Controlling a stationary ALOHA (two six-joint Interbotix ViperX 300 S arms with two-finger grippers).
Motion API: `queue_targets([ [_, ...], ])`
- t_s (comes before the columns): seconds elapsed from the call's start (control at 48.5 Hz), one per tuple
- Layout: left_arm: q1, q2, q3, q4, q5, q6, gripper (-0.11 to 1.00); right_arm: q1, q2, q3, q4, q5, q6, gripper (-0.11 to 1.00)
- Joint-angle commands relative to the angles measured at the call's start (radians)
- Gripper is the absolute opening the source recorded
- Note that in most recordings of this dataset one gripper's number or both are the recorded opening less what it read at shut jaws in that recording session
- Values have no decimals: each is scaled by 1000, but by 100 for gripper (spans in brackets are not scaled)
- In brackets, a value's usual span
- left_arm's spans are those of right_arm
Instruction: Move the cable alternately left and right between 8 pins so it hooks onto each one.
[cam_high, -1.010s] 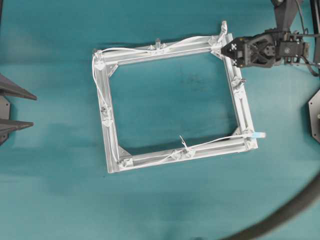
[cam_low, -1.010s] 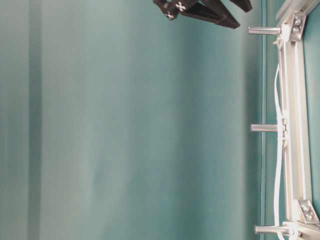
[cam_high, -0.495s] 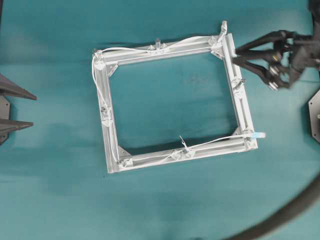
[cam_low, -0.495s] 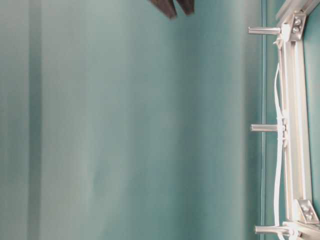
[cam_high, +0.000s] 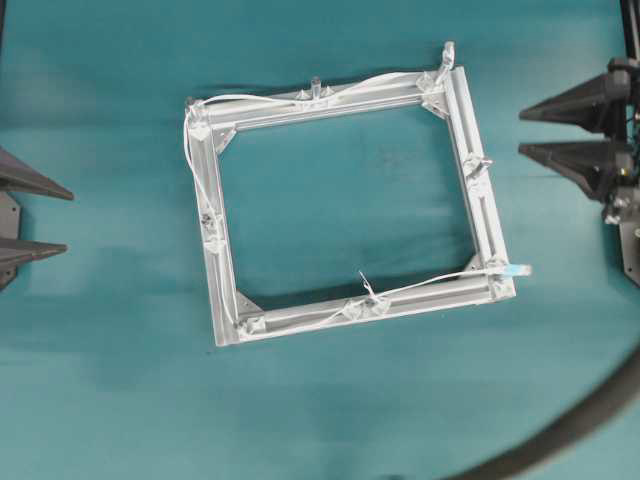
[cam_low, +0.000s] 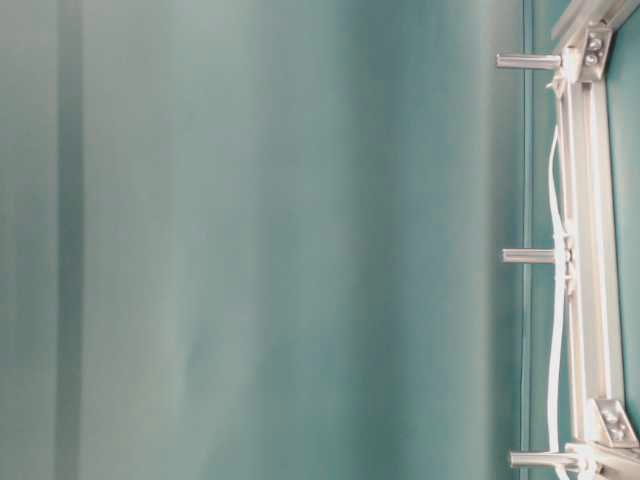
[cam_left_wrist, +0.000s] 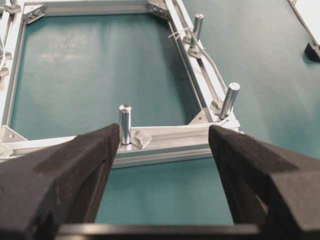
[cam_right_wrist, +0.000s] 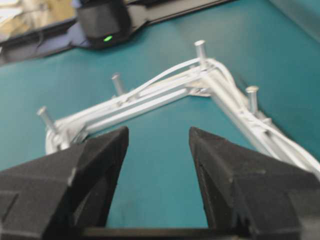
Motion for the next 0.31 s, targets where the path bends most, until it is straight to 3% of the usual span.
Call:
queue_targets([
  [0.0, -2, 15, -14, 5, -5, -5, 75, 21, 3, -5, -3, -29, -28, 58],
  [0.288, -2, 15, -14, 3, -6, -3, 75, 44, -46, 57, -38, -72, -103, 58],
])
